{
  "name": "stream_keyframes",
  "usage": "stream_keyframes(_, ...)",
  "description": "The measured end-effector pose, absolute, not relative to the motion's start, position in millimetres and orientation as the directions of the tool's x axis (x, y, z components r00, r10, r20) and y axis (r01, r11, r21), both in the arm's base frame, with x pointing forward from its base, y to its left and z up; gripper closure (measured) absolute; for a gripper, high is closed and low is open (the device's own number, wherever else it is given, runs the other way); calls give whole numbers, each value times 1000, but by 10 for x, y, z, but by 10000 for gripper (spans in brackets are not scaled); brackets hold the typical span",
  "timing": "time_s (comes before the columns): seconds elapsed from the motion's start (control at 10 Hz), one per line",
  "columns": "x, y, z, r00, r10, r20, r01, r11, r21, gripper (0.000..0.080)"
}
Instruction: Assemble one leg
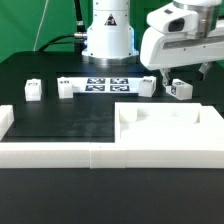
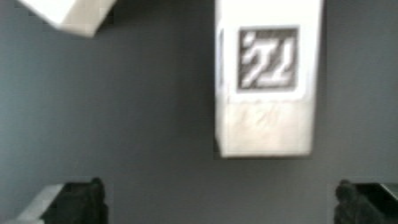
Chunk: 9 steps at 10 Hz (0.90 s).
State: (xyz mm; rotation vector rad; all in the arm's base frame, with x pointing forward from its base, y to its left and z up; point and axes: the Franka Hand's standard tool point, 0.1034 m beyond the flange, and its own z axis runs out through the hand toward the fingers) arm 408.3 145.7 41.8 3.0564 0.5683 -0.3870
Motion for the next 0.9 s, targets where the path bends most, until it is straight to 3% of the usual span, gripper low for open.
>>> stream_keyframes(0.3, 3967, 1515, 444, 808, 347, -477, 371, -928, -46, 151)
stream_keyframes(0.9, 3751, 1453, 180, 554, 282, -783, 375, -924, -67, 151)
